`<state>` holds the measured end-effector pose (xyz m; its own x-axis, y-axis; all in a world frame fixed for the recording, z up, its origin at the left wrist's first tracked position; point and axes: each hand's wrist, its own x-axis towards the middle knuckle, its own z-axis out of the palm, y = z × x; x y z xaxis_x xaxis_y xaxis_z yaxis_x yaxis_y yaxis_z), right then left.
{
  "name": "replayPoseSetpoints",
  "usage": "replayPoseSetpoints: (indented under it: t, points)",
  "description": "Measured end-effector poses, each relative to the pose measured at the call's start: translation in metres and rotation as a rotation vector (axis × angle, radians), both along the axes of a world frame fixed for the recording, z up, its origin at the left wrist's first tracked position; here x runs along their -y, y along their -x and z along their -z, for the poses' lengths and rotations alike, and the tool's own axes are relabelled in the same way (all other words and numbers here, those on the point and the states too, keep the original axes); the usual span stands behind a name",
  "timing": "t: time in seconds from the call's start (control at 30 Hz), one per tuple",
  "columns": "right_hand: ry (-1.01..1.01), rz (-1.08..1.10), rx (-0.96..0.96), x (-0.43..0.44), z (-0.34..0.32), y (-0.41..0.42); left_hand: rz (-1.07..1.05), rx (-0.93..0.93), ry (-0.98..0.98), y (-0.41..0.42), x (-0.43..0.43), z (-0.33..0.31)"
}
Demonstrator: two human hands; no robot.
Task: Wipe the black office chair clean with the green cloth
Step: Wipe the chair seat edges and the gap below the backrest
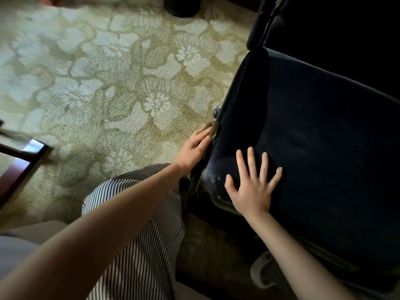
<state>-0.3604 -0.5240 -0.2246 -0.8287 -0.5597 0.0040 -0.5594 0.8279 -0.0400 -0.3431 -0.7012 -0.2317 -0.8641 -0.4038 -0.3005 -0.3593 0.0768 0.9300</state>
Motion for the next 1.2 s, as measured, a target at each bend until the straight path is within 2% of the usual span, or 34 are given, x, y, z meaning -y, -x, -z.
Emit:
replayPoseSetpoints:
  t: [0.13,0.3,0.47,0.73,0.83,0.97,1.2]
  points:
    - [0.02,0.021,0.027,0.008,0.002,0.002,0.034,-0.019,-0.028,-0.01,0.003,0.001]
    - [0.04,0.108,0.051,0.029,0.003,0.008,-0.093,0.049,-0.228,-0.02,0.011,0.004]
    - [0.079,0.204,0.093,0.051,0.003,0.015,-0.158,0.091,-0.262,-0.032,0.024,0.005]
    - [0.042,0.288,0.131,0.073,0.0,0.024,-0.099,0.062,0.003,-0.043,0.034,0.004]
    - [0.048,0.305,0.154,0.08,-0.002,0.028,-0.058,0.032,0.239,-0.021,0.045,0.003]
    - [0.066,0.324,0.156,0.091,-0.002,0.034,0.109,-0.13,0.533,0.008,0.056,0.0]
    - [0.089,0.355,0.172,0.097,-0.004,0.038,0.152,-0.182,0.732,-0.004,0.056,0.002]
